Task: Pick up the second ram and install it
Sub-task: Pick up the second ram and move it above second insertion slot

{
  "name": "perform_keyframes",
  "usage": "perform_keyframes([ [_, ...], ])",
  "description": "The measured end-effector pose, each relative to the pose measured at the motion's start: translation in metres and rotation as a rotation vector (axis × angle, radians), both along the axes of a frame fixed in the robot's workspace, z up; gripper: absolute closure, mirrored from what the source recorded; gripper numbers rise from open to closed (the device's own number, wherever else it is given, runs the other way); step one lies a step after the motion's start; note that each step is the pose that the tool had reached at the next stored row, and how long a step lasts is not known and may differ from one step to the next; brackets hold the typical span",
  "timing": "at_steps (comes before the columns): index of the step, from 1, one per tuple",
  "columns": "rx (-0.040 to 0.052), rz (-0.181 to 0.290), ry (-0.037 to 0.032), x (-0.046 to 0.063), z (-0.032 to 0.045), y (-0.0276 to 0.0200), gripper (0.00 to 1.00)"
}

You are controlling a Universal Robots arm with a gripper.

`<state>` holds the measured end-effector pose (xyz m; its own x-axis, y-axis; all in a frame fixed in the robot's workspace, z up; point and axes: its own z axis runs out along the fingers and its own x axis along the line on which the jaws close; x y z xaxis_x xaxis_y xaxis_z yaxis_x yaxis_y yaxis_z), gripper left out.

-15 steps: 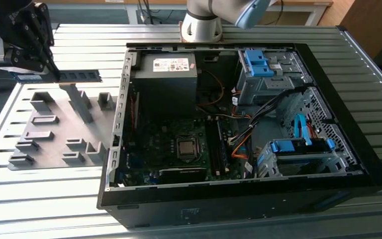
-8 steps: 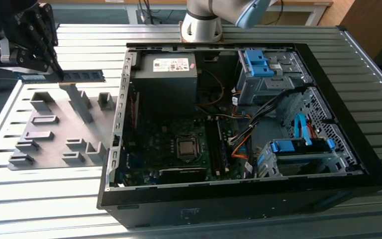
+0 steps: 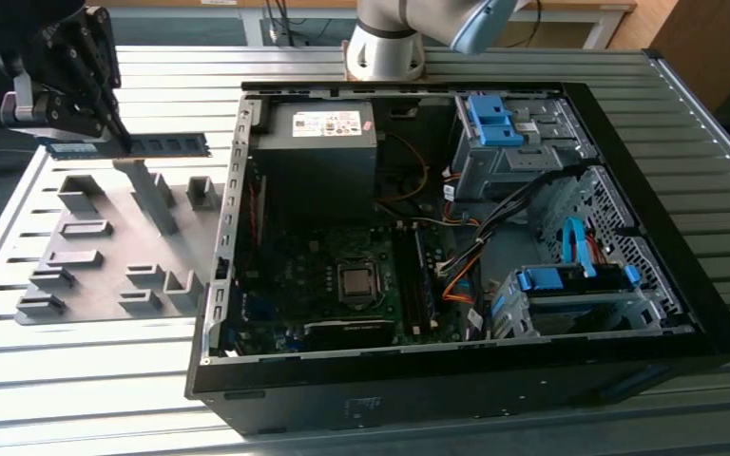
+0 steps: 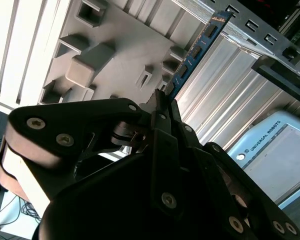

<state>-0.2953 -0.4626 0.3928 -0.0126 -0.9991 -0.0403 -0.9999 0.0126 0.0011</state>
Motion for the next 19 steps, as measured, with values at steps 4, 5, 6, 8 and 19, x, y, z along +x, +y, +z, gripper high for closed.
perform_keyframes([
  [4,0.0,0.0,0.0,0.003,-0.0002,0.0,0.86],
  [5,0.0,0.0,0.0,0.004,-0.0002,0.0,0.86],
  [6,0.0,0.0,0.0,0.005,-0.0002,0.0,0.86],
  [8,0.0001,0.0,0.0,0.007,-0.0003,0.0,0.86],
  [19,0.0,0.0,0.0,0.024,-0.0008,0.0,0.86],
])
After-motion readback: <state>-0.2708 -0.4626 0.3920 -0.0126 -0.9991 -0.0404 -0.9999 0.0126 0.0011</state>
